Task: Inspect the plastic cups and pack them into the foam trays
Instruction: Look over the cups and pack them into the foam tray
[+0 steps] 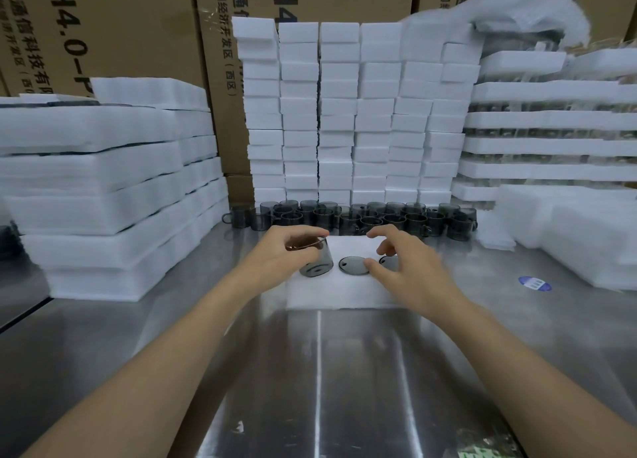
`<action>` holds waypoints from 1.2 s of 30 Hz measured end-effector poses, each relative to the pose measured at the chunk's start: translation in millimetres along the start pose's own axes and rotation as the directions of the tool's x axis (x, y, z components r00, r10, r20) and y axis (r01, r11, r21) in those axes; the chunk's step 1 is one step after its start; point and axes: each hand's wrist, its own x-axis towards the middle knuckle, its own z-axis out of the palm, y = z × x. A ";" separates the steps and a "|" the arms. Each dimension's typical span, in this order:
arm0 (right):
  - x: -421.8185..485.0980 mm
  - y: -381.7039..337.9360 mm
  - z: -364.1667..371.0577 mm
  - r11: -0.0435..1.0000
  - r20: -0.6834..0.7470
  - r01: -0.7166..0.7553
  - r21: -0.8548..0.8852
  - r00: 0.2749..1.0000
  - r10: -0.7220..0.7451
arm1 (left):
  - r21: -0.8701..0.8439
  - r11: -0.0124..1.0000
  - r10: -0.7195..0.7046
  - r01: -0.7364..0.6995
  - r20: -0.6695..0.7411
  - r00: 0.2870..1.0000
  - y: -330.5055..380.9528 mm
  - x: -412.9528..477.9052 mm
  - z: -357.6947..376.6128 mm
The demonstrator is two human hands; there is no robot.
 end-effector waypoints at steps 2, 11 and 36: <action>-0.1 0.0 0.1 1.000 -0.002 0.004 -0.003 1.000 -0.004 | 0.018 1.000 -0.011 0.011 0.012 1.000 -0.6 -1.6 -1.3; -0.7 -3.3 -1.4 1.000 0.007 -0.003 -0.024 1.000 0.003 | 0.275 0.961 0.008 -0.011 0.013 1.000 0.4 -4.5 -3.5; 1.9 12.4 6.9 0.995 0.123 -0.093 0.032 0.989 0.089 | 0.271 0.951 -0.183 0.152 0.095 0.978 -14.1 0.9 14.2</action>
